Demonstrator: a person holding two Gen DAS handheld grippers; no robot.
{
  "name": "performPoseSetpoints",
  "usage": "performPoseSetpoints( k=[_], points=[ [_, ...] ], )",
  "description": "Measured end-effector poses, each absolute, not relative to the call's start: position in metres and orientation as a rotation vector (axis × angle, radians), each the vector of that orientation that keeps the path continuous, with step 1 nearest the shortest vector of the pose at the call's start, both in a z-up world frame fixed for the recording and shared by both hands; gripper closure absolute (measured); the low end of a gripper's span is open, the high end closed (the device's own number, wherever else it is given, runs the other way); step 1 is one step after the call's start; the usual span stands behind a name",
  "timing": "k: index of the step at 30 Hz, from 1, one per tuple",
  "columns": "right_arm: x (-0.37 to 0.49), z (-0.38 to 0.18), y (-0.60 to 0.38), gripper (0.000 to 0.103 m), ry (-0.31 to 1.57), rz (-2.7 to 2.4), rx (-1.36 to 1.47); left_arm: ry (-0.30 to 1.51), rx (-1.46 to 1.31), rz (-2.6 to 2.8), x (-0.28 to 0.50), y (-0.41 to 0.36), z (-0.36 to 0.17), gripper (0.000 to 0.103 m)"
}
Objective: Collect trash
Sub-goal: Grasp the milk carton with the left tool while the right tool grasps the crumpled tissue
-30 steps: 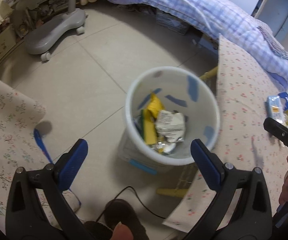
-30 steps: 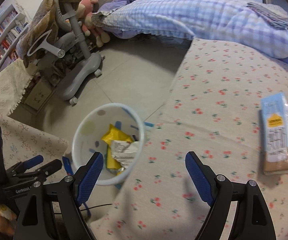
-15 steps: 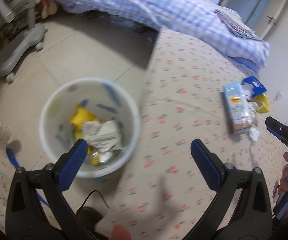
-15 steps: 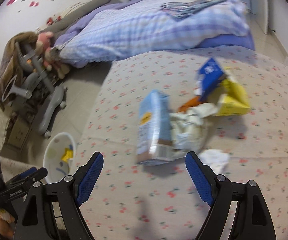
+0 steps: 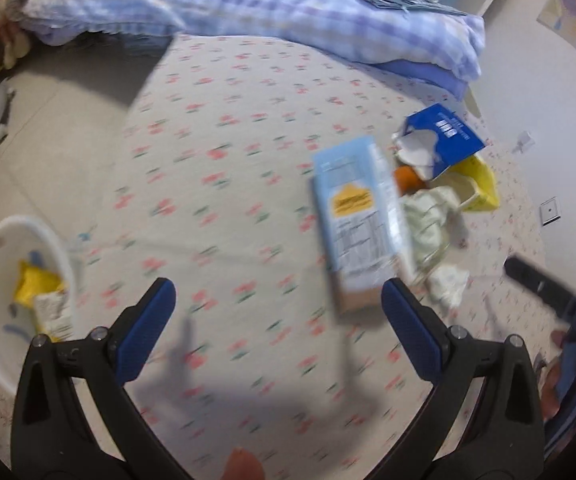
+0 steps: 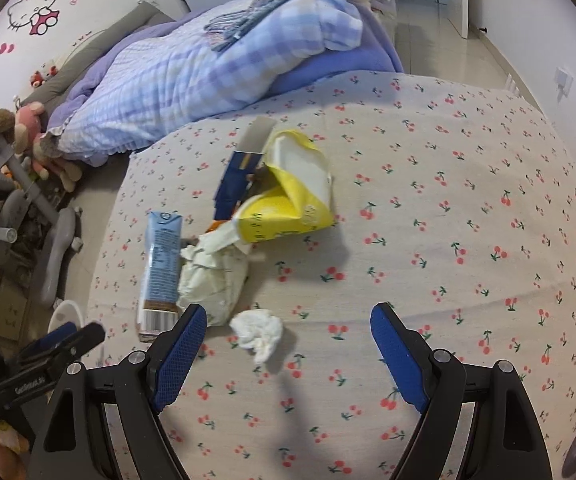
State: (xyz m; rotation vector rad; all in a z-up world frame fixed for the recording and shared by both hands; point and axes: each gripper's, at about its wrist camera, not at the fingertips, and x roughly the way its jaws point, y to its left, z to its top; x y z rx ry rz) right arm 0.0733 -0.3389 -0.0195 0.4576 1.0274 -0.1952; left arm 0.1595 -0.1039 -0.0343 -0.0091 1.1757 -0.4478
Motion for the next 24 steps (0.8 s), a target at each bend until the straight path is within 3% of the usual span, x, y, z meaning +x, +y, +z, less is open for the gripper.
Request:
performPoseSetpoints(
  k=[14,16,22,24],
  points=[
    [0.066,-0.043,-0.387,0.018,1.073,-0.205,0.522,1.199,-0.098,-0.500,0.183,-0.159,-0.053,0.002],
    [0.066,-0.042,-0.389,0.018,1.070,-0.203,0.523,1.221,-0.117,-0.522,0.184,-0.162,-0.058,0.009],
    [0.064,-0.040,-0.390,0.018,1.067,-0.208,0.515,1.225,-0.170,-0.576,0.180,-0.163,-0.058,0.043],
    [0.064,-0.040,-0.389,0.018,1.067,-0.208,0.516,1.221,-0.163,-0.587,0.178,-0.162,-0.057,0.044]
  ],
)
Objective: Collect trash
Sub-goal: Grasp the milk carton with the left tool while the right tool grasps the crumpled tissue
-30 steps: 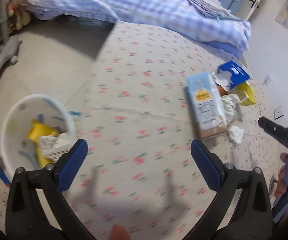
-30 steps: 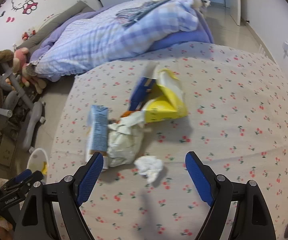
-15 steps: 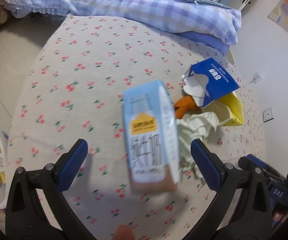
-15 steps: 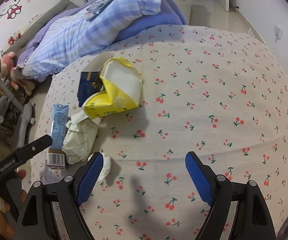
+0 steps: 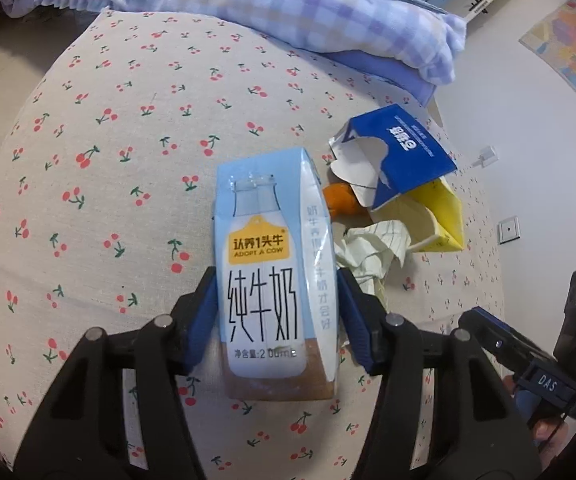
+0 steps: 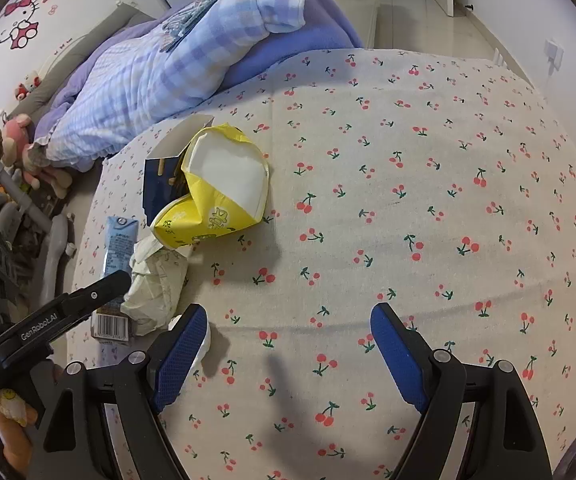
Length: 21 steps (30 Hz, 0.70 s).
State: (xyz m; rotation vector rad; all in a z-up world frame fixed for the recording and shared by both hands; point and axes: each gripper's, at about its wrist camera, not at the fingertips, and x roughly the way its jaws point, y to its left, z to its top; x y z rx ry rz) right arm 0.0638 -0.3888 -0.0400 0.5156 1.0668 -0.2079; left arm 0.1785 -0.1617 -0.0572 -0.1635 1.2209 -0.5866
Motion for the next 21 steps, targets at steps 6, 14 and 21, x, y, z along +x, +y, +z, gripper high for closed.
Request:
performPoseSetpoints(
  k=[6,14,21],
  points=[
    [0.067,-0.040,-0.382,0.018,1.067,-0.193,0.517,1.188,-0.174,-0.596,0.174,-0.151,-0.045,0.045],
    [0.084,-0.046,-0.364,0.018,1.080,-0.150,0.548,1.123,-0.142,-0.561,0.170,-0.125,-0.024,0.045],
    [0.113,-0.049,-0.328,0.020,1.068,-0.076,0.553,1.108,-0.107,-0.489,0.169,-0.092,-0.023,0.045]
  ],
)
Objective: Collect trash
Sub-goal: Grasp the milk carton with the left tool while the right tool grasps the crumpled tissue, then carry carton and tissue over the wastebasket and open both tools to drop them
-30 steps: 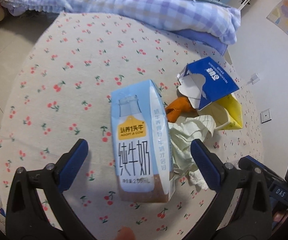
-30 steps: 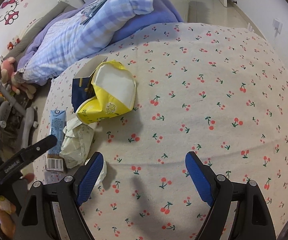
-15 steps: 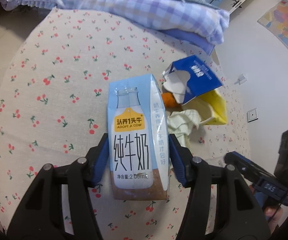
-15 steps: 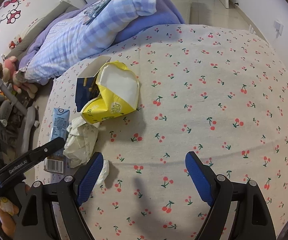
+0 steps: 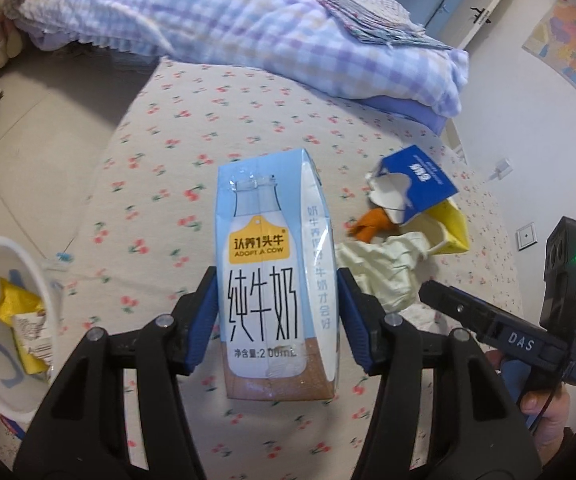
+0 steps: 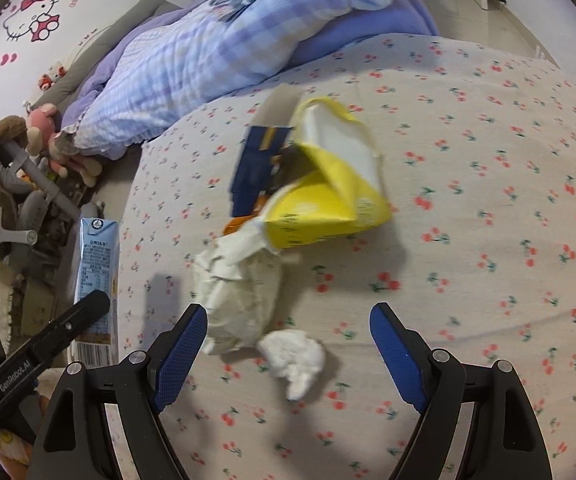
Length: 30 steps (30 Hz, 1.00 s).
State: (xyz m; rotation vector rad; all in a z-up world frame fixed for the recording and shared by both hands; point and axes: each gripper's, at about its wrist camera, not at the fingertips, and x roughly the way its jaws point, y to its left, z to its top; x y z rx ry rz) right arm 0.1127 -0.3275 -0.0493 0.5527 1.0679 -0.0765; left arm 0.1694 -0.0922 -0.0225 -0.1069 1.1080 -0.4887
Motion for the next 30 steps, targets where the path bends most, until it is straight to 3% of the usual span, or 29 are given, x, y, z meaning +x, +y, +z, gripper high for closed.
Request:
performPoseSetpoints(
  k=[5,7,11,14,15,30],
  points=[
    [0.128,-0.055,-0.309,0.031,1.066,-0.050,0.531,1.121,-0.128,-0.466,0.172,-0.076,-0.024,0.045],
    [0.134,-0.058,-0.303,0.043,1.064,-0.033,0.521,1.119,-0.125,-0.466,0.171,-0.073,-0.023,0.045],
    [0.141,-0.067,-0.293,0.053,1.082,-0.035,0.473,1.114,-0.099,-0.466,0.168,-0.069,-0.021,0.045],
    [0.138,-0.064,-0.288,0.068,1.075,-0.037,0.441,1.121,-0.106,-0.460,0.165,-0.062,-0.022,0.045],
    [0.137,-0.061,-0.287,0.078,1.076,-0.041,0.423,1.122,-0.109,-0.459,0.163,-0.060,-0.022,0.045],
    [0.089,0.003,-0.266,0.081,0.971,0.069,0.456,1.080,-0.147,-0.400,0.143,0.003,-0.006,0.045]
  ],
)
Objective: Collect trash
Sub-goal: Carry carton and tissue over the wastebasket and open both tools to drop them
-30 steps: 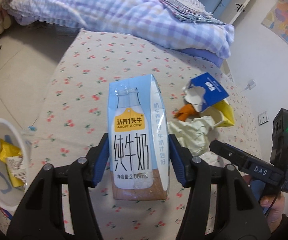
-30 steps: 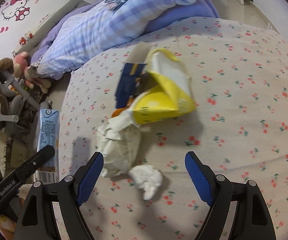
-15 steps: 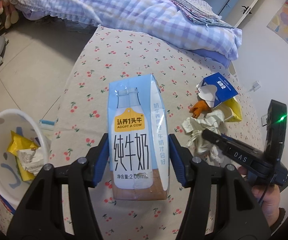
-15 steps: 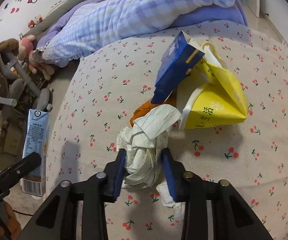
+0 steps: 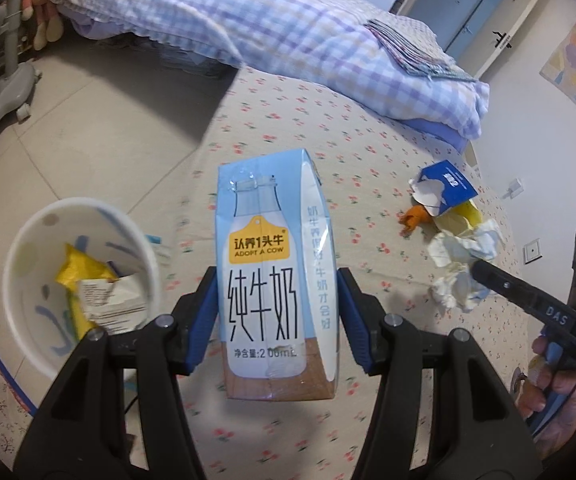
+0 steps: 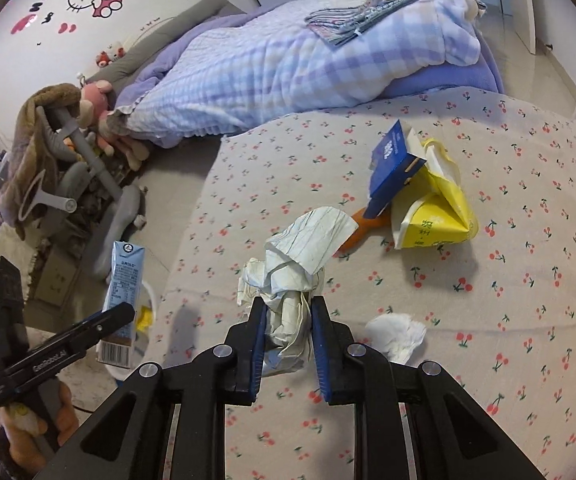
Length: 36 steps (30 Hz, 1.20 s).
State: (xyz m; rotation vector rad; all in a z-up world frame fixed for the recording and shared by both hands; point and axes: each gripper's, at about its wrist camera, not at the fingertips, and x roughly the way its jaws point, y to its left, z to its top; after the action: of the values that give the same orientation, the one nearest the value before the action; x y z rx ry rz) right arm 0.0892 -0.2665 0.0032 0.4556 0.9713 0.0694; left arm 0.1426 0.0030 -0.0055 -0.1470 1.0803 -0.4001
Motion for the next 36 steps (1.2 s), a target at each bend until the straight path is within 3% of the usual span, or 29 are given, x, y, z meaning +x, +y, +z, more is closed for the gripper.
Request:
performPoseSetpoints(
  k=[13,25,26,27,29,36],
  points=[
    [0.116,0.006,-0.172,0.081,1.001,0.213,0.372,1.117,-0.232,-0.158,0.159,0.124,-0.024,0.045],
    [0.149,-0.011,-0.113,0.081,1.037,0.296,0.364,1.198,-0.203,-0.111,0.179,0.142,-0.055,0.044],
    [0.150,-0.011,-0.109,0.081,1.036,0.300,0.363,1.192,-0.196,-0.112,0.177,0.143,-0.053,0.038],
    [0.152,-0.010,-0.106,0.081,1.035,0.303,0.360,1.181,-0.185,-0.103,0.176,0.142,-0.050,0.021],
    [0.153,-0.009,-0.098,0.081,1.034,0.316,0.353,1.138,-0.158,-0.074,0.171,0.145,-0.042,0.007],
    [0.161,-0.018,-0.074,0.080,1.060,0.357,0.338,1.099,-0.152,0.032,0.162,0.172,-0.029,0.002]
  ],
)
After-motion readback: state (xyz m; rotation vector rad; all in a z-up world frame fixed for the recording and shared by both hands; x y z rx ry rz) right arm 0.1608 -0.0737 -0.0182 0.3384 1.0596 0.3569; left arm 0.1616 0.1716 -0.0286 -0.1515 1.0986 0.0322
